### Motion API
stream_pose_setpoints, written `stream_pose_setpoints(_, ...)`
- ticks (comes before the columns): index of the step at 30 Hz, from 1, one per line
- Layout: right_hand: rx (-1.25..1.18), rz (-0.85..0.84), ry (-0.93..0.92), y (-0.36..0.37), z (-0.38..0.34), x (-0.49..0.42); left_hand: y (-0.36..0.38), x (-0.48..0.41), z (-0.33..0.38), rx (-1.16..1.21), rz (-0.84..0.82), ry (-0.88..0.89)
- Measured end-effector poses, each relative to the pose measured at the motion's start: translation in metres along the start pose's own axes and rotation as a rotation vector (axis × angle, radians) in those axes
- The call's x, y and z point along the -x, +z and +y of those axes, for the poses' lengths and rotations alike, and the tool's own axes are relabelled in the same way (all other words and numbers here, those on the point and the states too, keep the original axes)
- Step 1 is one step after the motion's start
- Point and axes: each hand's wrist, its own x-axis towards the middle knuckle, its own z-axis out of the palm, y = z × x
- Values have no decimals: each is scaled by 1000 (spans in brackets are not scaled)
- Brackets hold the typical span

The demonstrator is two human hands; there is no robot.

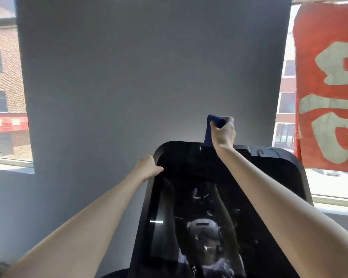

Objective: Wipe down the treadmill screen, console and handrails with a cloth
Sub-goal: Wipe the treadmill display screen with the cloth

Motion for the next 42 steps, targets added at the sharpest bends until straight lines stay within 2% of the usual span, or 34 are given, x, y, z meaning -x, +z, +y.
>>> stream_pose_setpoints(3,157,-5,-214,31,8,-13,11,-29,-5,42,-7,-8)
stream_pose_setpoints(5,403,-198,-306,56,33,-19,17,-46,-10,91,15,-9)
stream_pose_setpoints(7,748,-428,-399,81,67,-16,28,-59,-17,106,19,-3)
stream_pose_setpoints(8,893,-455,-462,91,82,-12,34,-64,-21,97,12,5)
stream_pose_setpoints(10,996,-420,-550,101,98,2,42,-75,-29,51,45,19)
stream_pose_setpoints(14,915,-450,-772,77,113,4,42,-89,-33,-37,129,2)
stream_pose_setpoints(19,958,-356,-574,113,90,-5,40,-95,-32,-53,158,-8)
stream_pose_setpoints(22,886,-555,-814,121,104,19,40,-91,-34,-93,164,6)
stream_pose_setpoints(23,866,-579,-837,112,105,17,40,-90,-35,-102,165,16)
stream_pose_setpoints(24,862,-539,-795,106,103,8,41,-90,-38,-104,163,30)
stream_pose_setpoints(27,996,-282,-552,113,92,-13,42,-89,-41,-80,148,51)
stream_pose_setpoints(28,1026,-270,-540,122,91,-10,40,-89,-40,-75,144,49)
stream_pose_setpoints(29,1025,-331,-566,128,93,-3,39,-88,-39,-74,138,44)
stream_pose_setpoints(32,905,-541,-798,106,104,5,35,-88,-37,-79,130,33)
stream_pose_setpoints(33,895,-538,-781,94,103,-3,35,-88,-37,-71,128,31)
stream_pose_setpoints(36,1027,-307,-582,97,94,-26,33,-89,-35,-50,127,22)
stream_pose_setpoints(37,1054,-283,-551,109,92,-22,33,-89,-35,-53,129,16)
stream_pose_setpoints(38,1057,-320,-565,124,91,-13,34,-90,-34,-57,130,8)
stream_pose_setpoints(41,911,-572,-837,133,102,10,36,-88,-35,-55,137,-9)
stream_pose_setpoints(42,875,-645,-871,126,98,8,36,-87,-36,-37,137,-10)
